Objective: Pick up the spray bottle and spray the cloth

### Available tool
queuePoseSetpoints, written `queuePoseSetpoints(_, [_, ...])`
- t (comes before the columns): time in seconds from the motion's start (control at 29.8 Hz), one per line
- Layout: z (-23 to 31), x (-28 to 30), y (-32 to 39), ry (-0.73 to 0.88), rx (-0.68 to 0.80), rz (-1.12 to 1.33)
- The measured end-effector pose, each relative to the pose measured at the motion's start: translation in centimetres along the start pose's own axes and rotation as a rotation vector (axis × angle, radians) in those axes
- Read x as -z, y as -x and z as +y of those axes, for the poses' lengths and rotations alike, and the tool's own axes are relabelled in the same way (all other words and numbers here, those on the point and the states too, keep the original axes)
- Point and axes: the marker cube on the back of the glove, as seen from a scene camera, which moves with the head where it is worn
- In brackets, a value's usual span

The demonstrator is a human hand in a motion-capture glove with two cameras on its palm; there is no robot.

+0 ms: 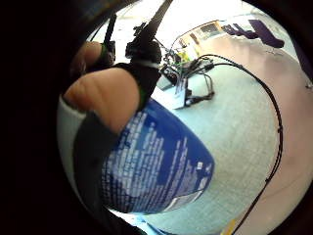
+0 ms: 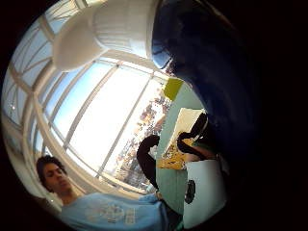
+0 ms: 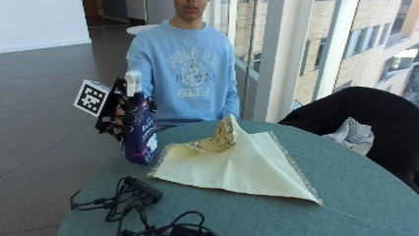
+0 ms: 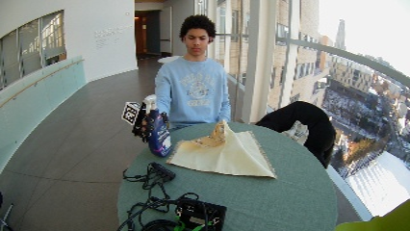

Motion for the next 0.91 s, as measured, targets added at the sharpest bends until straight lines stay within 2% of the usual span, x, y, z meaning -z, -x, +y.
queuePoseSetpoints(0.4, [-1.0, -3.2, 3.8, 0.397, 0.056, 0.021])
queuePoseSetpoints(0.91, [1.0, -5.7, 7.2, 0.882, 0.018, 0.030])
